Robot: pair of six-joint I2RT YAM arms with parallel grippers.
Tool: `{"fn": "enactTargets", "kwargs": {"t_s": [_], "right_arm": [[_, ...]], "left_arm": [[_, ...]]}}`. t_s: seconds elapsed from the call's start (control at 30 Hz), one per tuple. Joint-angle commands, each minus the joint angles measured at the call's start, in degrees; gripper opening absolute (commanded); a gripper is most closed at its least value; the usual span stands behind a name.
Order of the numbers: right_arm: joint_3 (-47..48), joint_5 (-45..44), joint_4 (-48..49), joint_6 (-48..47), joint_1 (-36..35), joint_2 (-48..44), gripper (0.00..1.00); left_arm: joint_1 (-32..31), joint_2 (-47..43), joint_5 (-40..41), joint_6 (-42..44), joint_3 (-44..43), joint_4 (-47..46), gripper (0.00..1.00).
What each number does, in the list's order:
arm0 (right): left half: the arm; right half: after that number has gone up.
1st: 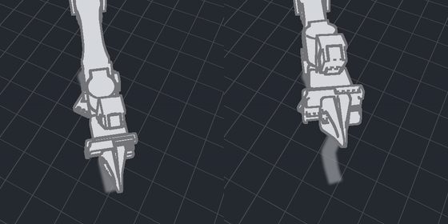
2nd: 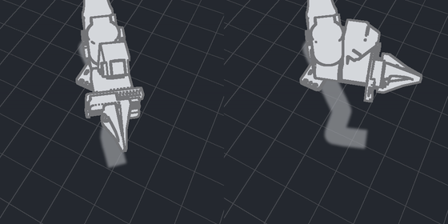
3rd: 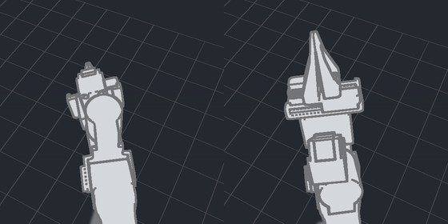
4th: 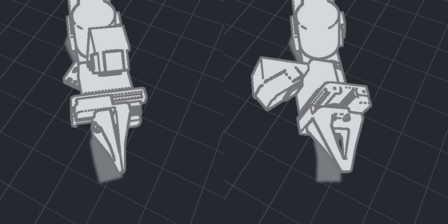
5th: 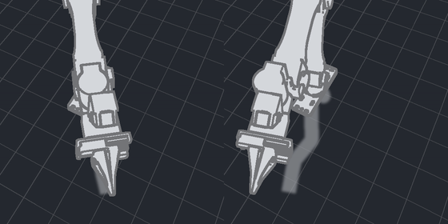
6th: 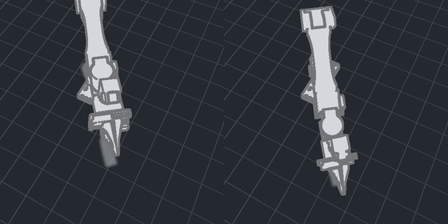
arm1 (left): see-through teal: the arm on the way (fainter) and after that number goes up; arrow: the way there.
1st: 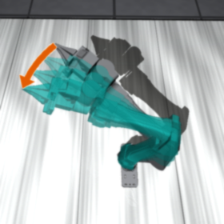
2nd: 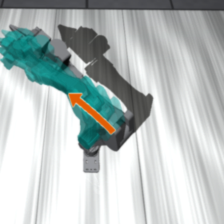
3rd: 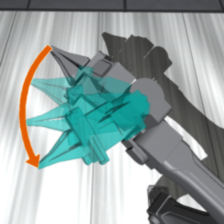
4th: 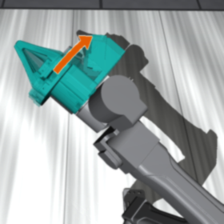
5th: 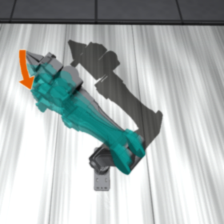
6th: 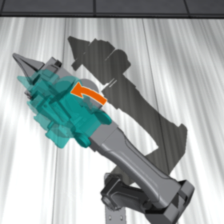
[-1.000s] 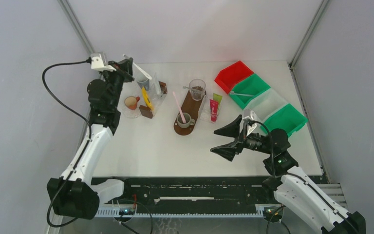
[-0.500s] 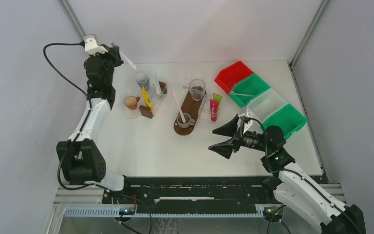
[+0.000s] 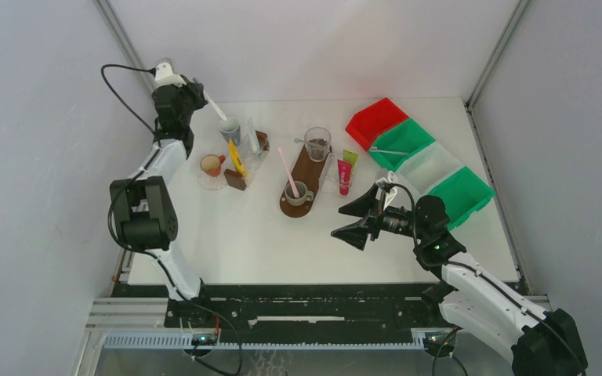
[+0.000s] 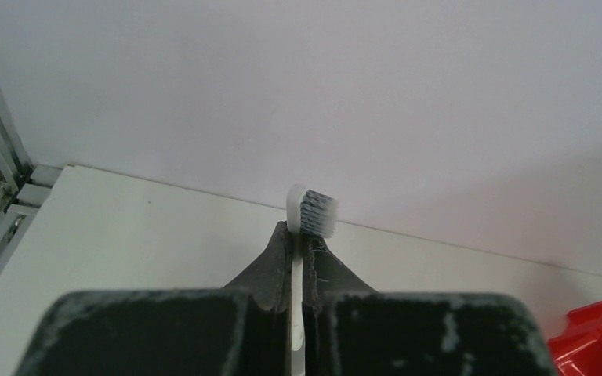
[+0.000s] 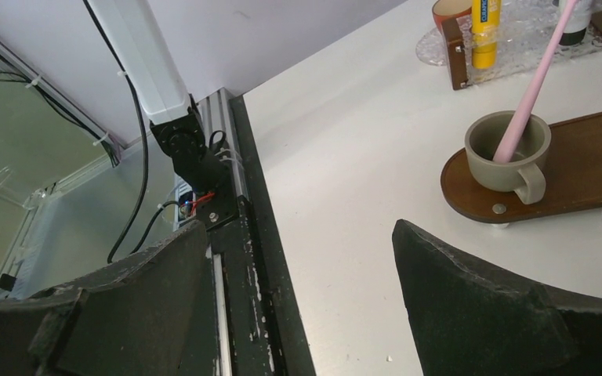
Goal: Prepare toiletry sets of a toothbrush and toothpaste on the tray
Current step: Place the toothbrush in the cup.
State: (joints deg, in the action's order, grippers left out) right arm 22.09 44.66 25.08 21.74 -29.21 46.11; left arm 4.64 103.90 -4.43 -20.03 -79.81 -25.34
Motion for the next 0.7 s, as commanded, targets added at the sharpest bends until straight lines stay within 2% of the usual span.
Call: {"fn": "enactTargets", "kwargs": {"t_s": [0.0, 0.33, 0.67], "right_arm": [[1.98, -0.76, 3.56, -1.04, 0.30, 0.48, 0.95], [1.94, -0.58, 3.77, -1.34, 0.29, 1.78, 0.95], [1.94, -0.92, 3.32, -1.67, 0.31, 2.05, 0.95]], "left_arm": [[0.28, 2.00, -1.03, 0.09, -4.70, -2.89, 0.00], [0.33, 7.91, -1.01, 1.62, -9.68, 0.91, 0.00], [0.33, 10.67, -1.33, 0.96, -9.48, 2.53, 0.00]]}}
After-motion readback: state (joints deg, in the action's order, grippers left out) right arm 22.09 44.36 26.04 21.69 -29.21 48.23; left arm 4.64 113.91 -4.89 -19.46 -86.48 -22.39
